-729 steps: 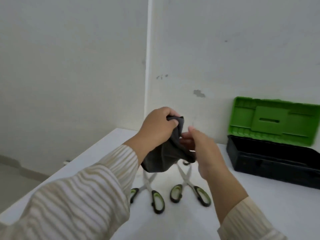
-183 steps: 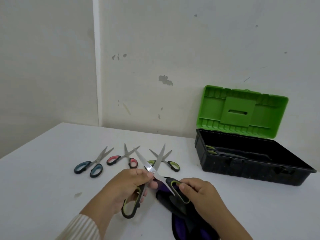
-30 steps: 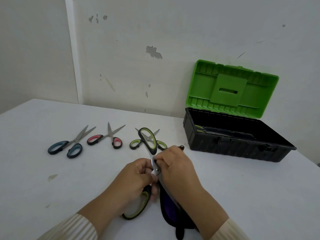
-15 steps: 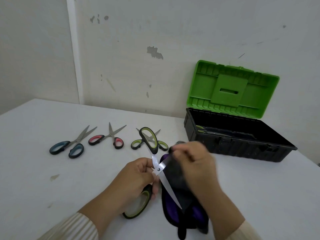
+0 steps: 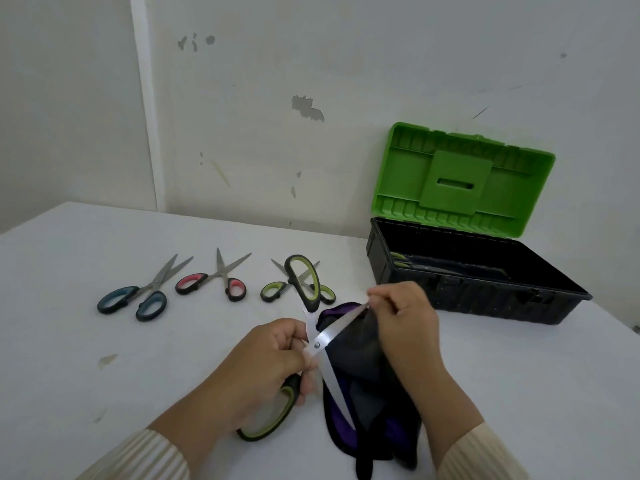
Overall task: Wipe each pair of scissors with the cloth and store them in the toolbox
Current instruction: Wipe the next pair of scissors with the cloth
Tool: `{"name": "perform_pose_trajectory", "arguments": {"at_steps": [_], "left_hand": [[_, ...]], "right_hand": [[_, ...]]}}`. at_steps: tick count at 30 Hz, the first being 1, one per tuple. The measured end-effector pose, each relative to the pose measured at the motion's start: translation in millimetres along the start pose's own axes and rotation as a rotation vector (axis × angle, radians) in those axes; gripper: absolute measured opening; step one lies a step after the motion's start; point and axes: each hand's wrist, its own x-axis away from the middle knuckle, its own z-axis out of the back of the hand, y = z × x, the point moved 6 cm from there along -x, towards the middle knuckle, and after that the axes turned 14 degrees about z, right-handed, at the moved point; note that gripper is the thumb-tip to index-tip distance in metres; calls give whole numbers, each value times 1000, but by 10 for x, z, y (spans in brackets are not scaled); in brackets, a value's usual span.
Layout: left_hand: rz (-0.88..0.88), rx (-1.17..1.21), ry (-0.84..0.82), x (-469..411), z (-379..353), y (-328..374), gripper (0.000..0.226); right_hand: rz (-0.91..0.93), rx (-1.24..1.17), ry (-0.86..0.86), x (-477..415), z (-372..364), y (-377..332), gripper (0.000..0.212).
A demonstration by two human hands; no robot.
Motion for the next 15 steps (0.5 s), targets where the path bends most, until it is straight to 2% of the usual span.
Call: {"name": "perform_pose_trajectory", "arguments": {"at_steps": [2, 4, 6, 7, 9, 11, 13, 15], "left_hand": [[-48, 32, 99, -4, 90, 73, 15], [-228, -84, 320, 43, 265, 184, 20], [-584, -555, 601, 177, 366, 340, 23], [-686, -779, 655, 200, 350, 337, 30], [-736, -967, 654, 133, 341, 240, 37], [-713, -984, 649, 59, 322, 173, 35], [-690, -945, 667, 46, 301, 172, 28], [-552, -790, 675, 77, 347, 223, 21]], "right_hand": [[-174, -126, 91, 19, 121, 153, 24], [-277, -376, 111, 50, 123, 174, 28], [-311, -638, 36, 56, 55, 38, 19], [-339, -796, -23, 66, 3, -76, 16], [-489, -1016, -155, 154, -122, -231, 42], [-569, -924, -321, 248, -201, -282, 48], [-424, -595, -498, 263, -212, -282, 36], [-323, -509, -486, 231, -198, -273, 31]]}}
